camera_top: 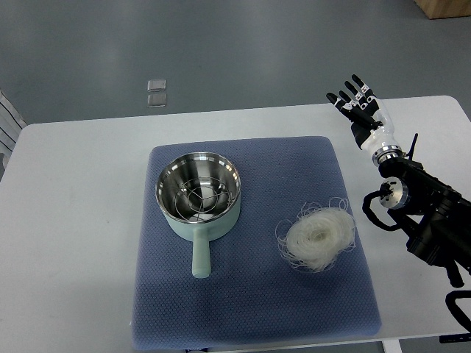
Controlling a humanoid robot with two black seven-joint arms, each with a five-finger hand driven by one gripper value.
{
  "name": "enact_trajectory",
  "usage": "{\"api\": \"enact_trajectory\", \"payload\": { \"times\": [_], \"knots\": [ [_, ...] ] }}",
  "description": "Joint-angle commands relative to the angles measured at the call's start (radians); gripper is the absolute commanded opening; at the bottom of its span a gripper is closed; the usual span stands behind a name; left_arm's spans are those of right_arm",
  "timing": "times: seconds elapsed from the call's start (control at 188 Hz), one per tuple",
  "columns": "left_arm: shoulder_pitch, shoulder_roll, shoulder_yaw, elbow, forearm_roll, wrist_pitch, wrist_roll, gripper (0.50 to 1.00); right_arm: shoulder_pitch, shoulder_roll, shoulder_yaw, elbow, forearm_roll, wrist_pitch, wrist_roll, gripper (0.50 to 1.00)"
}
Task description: Put vermicelli into pot with right hand
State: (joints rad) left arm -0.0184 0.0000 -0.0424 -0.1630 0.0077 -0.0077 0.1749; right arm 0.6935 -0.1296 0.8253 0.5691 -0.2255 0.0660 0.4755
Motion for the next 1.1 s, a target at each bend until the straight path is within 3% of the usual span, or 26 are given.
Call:
{"api": "enact_trajectory", "payload": {
  "times": [0.0,0.82,1.096],
  "knots": [
    [0.000,0.000,-0.001,-0.003,0.002,0.000,0.000,1.000,-0.002,-0.001,0.000,0.000,0.000,0.002,0.000,0.928],
    [0.000,0.000,-0.001,0.000,0.002,0.000,0.000,1.000,0.023,-0.016,-0.015,0.015,-0.034,0.003,0.003,0.928],
    [0.000,0.000,-0.002,0.000,0.002,0.000,0.000,1.000,0.058,-0.130,-0.063,0.083,-0.342,0.018,0.002,0.928]
  ]
}}
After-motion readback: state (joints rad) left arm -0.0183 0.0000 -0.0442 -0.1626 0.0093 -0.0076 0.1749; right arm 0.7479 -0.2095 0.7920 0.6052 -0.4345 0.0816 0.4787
